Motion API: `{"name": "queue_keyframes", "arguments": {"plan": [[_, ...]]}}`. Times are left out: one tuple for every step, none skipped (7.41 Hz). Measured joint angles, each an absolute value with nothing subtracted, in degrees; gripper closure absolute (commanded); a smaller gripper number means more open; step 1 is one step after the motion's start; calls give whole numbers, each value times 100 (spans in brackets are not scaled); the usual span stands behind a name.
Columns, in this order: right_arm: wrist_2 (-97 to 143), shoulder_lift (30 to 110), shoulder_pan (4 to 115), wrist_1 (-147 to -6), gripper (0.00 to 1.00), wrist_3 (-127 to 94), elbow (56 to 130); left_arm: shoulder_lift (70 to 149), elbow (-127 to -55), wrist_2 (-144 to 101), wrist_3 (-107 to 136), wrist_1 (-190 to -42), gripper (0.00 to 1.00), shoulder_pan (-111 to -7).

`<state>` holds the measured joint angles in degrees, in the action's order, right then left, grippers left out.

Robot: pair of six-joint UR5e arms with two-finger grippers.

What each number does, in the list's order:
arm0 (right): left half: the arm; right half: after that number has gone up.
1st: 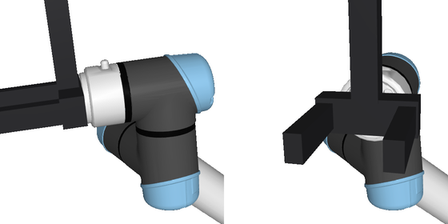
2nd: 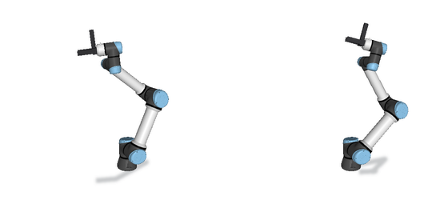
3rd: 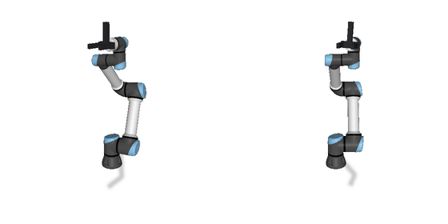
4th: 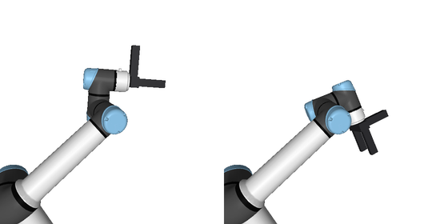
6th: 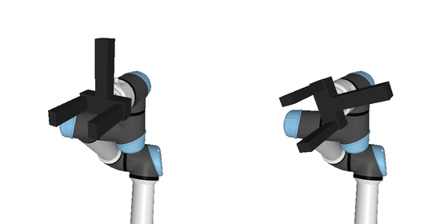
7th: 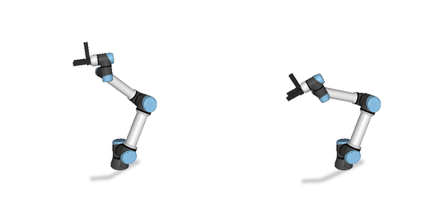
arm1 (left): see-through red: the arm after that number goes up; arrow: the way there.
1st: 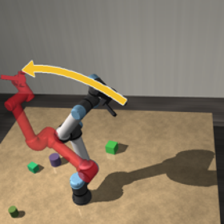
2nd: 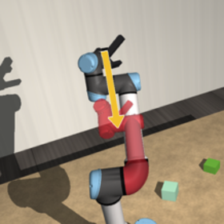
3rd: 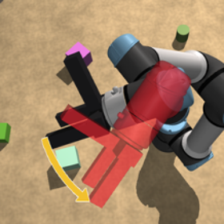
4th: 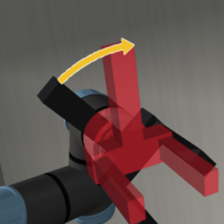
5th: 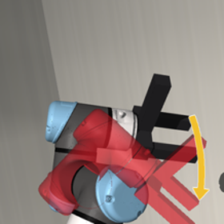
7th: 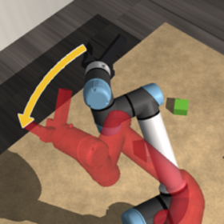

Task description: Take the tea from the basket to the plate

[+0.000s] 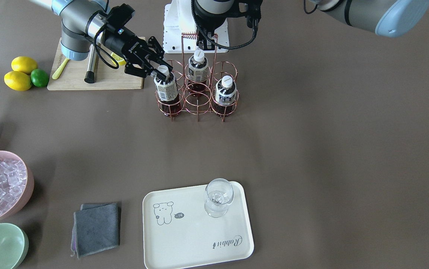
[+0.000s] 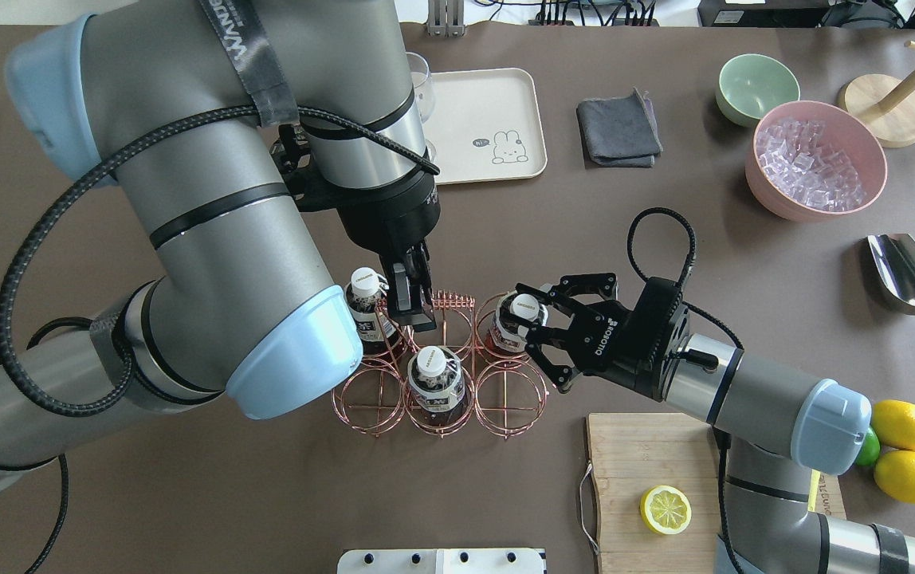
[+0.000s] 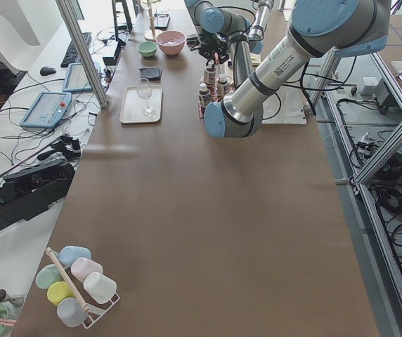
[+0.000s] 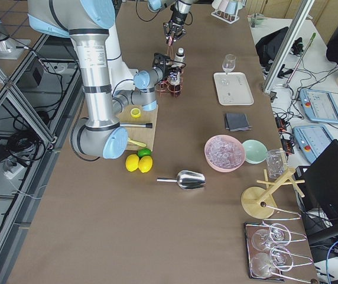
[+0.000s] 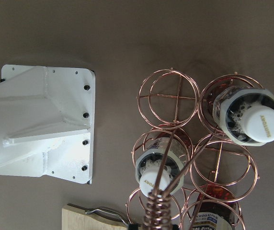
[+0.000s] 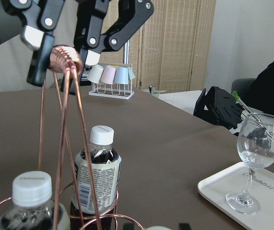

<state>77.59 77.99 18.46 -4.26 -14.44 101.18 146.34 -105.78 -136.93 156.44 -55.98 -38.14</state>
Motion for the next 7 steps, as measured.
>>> {"name": "queue_keyframes", "arguments": {"plan": [[7770, 7799, 1895, -434, 100, -1446, 10143, 14634, -10576, -13693, 15644, -5599, 100, -3814], [7771, 7798, 1919, -453, 100, -1449, 10188, 14634, -10574, -13693, 15644, -5598, 100, -3814], [7770, 7797, 1928, -560, 100, -1460, 10315, 14634, -10574, -13693, 15644, -5599, 100, -3815], [7769, 7796, 1931, -824, 100, -1489, 10556, 14634, -10573, -13694, 15645, -5599, 100, -3814], [7765, 7796, 1933, -1112, 100, -1523, 10806, 14634, -10569, -13693, 15645, -5599, 100, -3815], [7763, 7796, 1939, -1315, 100, -1601, 10997, 14634, -10567, -13693, 15644, -5599, 100, -3814], [7762, 7792, 1949, -1428, 100, -1649, 11120, 14634, -10565, -13693, 15644, -5599, 100, -3811]]}}
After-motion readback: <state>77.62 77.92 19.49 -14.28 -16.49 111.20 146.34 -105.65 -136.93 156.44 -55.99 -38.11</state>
